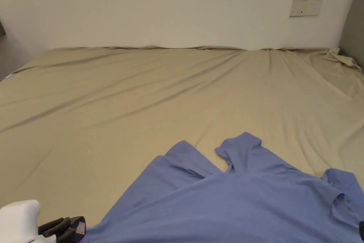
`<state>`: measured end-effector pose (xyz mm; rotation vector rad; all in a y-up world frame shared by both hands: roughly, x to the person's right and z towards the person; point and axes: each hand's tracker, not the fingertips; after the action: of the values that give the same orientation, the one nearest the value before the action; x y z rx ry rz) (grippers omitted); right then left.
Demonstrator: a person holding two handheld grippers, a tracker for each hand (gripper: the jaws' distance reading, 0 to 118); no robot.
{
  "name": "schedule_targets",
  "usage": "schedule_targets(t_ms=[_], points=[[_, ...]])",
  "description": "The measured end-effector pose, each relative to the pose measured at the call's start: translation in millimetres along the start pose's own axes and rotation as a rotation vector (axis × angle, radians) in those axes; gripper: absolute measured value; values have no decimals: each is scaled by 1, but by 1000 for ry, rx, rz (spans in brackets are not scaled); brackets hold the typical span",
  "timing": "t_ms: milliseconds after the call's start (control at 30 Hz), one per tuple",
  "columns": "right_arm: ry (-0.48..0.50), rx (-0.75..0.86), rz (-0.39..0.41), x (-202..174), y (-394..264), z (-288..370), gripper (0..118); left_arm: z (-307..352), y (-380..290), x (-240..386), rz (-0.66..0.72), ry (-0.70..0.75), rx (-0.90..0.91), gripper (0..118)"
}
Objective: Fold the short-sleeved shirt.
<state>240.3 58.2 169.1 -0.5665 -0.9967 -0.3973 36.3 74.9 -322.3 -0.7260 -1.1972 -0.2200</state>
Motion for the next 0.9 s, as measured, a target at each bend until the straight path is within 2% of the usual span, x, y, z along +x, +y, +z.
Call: schedule_targets(t_ms=[67,100,133,167,200,400,500,533,600,633,667,700,733,900], points=[[15,-4,-2,-5,-2,-6,3,-23,-11,-2,-23,46,-46,0],[26,-12,0,-7,-2,-8,3,-30,-11,-9,-30,80,-54,19],[27,-14,4,-11,-1,-10,3,-39,-11,-18,-1,76,-63,68],[31,-17,9,-15,0,-11,3,-52,-13,-21,21,85,-77,90],[40,-23,13,-17,0,-13,3,-67,-15,-28,55,98,-122,90],[77,-73,44,-31,0,-27,3,-150,-28,-57,3,179,-262,90],[81,-93,48,-35,3,-33,3,-179,-36,-64,52,157,-337,90],[76,-97,53,-37,3,-35,3,-186,-41,-66,65,139,-349,86],[76,-103,59,-38,5,-37,3,-190,-50,-69,88,120,-381,57],[76,-105,58,-38,6,-39,3,-186,-55,-65,81,138,-361,34],[81,-107,58,-39,7,-40,3,-180,-52,-64,77,185,-309,6],[88,-110,59,-38,8,-42,3,-178,-49,-68,148,88,-307,5],[96,-115,60,-39,10,-46,3,-172,-51,-71,284,-9,-295,5],[107,-98,68,-38,30,-58,3,-158,-35,-56,206,50,-259,5]])
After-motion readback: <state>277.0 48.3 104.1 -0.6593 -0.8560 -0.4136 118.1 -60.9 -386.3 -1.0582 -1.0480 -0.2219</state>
